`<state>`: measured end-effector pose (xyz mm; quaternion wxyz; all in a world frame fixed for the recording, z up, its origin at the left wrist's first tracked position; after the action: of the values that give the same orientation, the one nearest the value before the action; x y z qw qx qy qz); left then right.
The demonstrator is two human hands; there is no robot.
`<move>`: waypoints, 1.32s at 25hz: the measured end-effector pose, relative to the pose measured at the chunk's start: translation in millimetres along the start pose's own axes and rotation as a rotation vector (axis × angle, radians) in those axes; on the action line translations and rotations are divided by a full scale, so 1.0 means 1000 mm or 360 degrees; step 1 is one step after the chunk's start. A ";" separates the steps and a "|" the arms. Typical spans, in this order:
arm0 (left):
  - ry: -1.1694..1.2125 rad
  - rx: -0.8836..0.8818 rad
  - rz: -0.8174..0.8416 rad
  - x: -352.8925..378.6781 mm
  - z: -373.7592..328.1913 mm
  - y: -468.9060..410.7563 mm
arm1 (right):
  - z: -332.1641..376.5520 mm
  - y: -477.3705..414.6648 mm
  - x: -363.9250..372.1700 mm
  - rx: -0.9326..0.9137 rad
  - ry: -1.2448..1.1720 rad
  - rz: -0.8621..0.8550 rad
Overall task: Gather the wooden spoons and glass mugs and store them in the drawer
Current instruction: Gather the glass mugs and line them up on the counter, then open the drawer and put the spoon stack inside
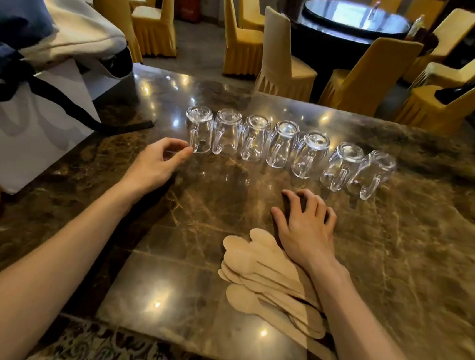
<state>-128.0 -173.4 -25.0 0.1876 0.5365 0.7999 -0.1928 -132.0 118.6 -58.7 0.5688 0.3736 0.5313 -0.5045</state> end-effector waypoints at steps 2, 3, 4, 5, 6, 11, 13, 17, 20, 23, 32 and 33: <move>-0.0129 0.0025 0.0088 -0.003 0.006 0.029 | 0.000 -0.001 0.000 0.0006 -0.0020 0.0033; -0.0235 0.0092 0.0137 -0.006 0.008 0.045 | -0.001 -0.002 -0.001 0.0010 -0.0042 0.0060; -0.0352 0.0176 0.0174 -0.011 0.010 0.059 | -0.001 -0.003 -0.003 0.0025 -0.0077 0.0085; -0.0466 0.0254 0.0210 -0.014 0.011 0.072 | -0.001 -0.003 -0.006 0.0050 -0.0118 0.0097; -0.0573 0.0297 0.0260 -0.017 0.014 0.085 | 0.000 -0.001 -0.009 0.0080 -0.0160 0.0098; -0.1091 0.0396 0.0371 -0.008 0.026 0.132 | 0.024 0.024 -0.035 0.0095 -0.0299 -0.0035; -0.1151 0.0427 0.0345 -0.006 0.028 0.133 | 0.038 0.046 -0.051 0.0111 -0.0552 -0.0158; -0.1204 0.0439 0.0333 -0.002 0.036 0.131 | 0.069 0.111 -0.069 0.0388 -0.1707 -0.0351; -0.1178 0.0418 0.0319 0.000 0.039 0.131 | 0.095 0.167 -0.057 0.0672 -0.2746 -0.0260; -0.1166 0.0424 0.0297 -0.001 0.037 0.134 | 0.113 0.220 -0.023 0.1107 -0.3141 -0.0279; -0.1191 0.0315 0.0178 -0.002 0.041 0.148 | 0.127 0.274 0.073 0.2437 -0.3628 -0.0056; -0.1159 0.0350 0.0172 -0.002 0.039 0.147 | 0.130 0.270 0.074 0.2394 -0.3664 -0.0066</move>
<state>13.7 -143.6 -73.4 0.4107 0.4913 0.6259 -0.4452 154.0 38.0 -140.9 0.3390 -0.0444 -0.6290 -0.6982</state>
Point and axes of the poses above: each hand's wrist, its own y-axis away from the middle knuckle, its own x-axis out of the palm, z = x × y, the point moved 4 cm from there along -y, towards the middle knuckle, and after that the axes turned 5 degrees about y, right-handed, at the moved point
